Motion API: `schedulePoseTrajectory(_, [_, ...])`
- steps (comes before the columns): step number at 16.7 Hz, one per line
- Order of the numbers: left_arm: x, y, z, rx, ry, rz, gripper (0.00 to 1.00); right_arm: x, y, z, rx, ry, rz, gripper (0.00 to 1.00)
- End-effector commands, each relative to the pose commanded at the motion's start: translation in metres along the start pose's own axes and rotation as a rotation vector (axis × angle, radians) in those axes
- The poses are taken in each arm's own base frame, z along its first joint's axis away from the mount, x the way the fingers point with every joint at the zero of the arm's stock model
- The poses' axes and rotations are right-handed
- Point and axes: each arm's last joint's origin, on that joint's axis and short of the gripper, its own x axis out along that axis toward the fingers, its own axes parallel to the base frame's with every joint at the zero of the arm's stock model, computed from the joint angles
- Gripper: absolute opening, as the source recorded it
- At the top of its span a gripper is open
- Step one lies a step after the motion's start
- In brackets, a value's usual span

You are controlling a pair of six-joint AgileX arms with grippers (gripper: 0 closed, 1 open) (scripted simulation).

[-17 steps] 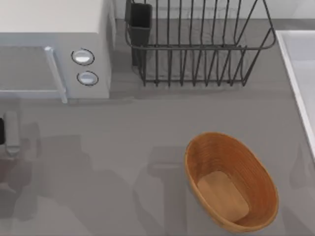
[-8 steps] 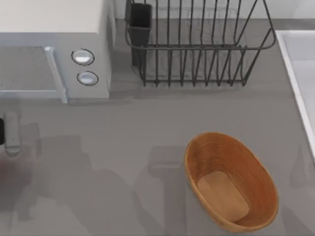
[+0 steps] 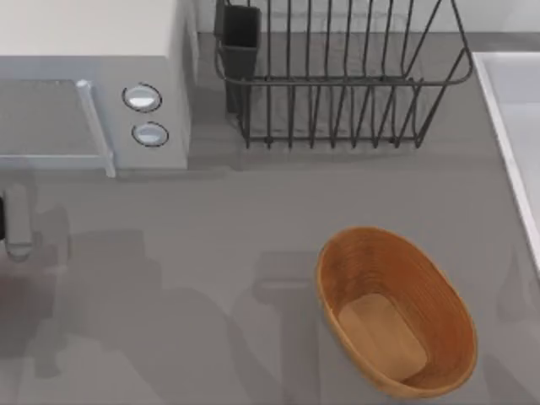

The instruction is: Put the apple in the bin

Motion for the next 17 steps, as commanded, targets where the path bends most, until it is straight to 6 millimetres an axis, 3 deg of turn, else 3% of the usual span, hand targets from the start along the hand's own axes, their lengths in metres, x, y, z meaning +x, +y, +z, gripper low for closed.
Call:
schedulePoseTrajectory(4, [-0.045, 0.008, 0.001, 0.004, 0.001, -0.010, 0.00, 0.000, 0.000, 0.000, 0.000, 0.000, 0.000, 1.00])
schedulePoseTrajectory(10, [-0.129, -0.001, 0.002, 0.006, 0.002, -0.016, 0.00, 0.000, 0.000, 0.000, 0.000, 0.000, 0.000, 1.00])
schedulePoseTrajectory(12, [-0.140, -0.004, 0.002, 0.003, 0.000, -0.003, 0.00, 0.000, 0.000, 0.000, 0.000, 0.000, 0.000, 1.00])
schedulePoseTrajectory(17, [-0.139, -0.003, 0.001, 0.001, 0.001, -0.008, 0.00, 0.000, 0.000, 0.000, 0.000, 0.000, 0.000, 1.00])
